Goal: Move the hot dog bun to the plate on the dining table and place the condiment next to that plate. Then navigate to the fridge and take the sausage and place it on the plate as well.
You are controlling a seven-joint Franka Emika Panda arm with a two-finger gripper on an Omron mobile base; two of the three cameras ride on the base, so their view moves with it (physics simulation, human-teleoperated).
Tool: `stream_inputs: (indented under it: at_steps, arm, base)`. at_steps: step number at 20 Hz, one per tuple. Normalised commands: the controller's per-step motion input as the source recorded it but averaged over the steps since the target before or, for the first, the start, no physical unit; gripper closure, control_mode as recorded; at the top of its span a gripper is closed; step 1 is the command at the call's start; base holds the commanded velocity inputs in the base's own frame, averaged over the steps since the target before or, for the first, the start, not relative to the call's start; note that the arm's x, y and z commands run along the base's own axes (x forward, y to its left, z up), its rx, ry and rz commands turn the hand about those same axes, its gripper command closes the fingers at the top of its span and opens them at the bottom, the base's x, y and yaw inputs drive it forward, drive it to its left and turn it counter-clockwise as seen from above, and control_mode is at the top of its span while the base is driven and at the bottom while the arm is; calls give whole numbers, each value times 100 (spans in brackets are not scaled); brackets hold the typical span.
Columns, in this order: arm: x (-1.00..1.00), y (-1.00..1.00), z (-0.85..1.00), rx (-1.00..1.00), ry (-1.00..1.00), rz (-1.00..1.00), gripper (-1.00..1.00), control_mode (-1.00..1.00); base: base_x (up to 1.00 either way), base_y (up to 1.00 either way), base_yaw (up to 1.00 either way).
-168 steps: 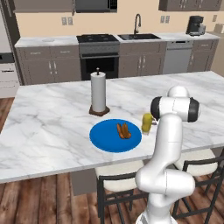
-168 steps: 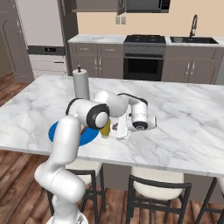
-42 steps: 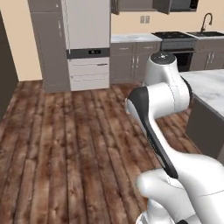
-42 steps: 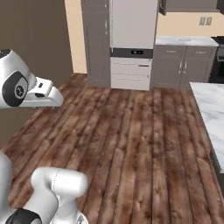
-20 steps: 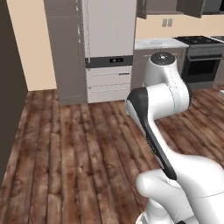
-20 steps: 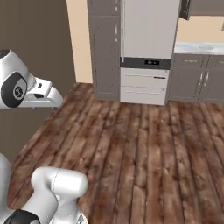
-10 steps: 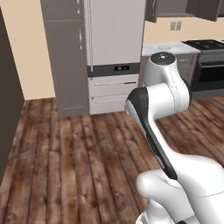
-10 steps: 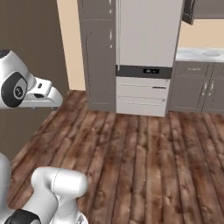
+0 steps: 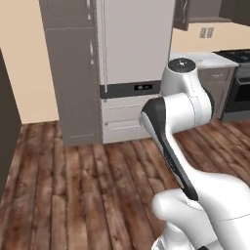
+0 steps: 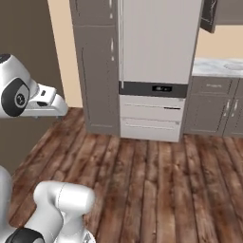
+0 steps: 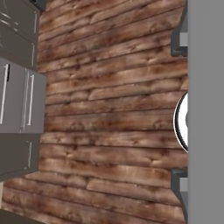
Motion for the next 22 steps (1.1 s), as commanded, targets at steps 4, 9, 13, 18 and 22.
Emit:
stream_inputs:
  at_steps: [4,9,13,18,22]
  arm:
    - [0,0,0,0,0,0,-100,100]
    - [0,0,0,0,0,0,-100,100]
    - [0,0,0,0,0,0,-100,100]
    - [0,0,0,0,0,0,-100,100]
    - [0,0,0,0,0,0,-100,100]
  base:
    - [99,10,-9]
    - [83,31,-13]
    - [73,50,-15]
    - [62,46,-15]
    - [55,45,-14]
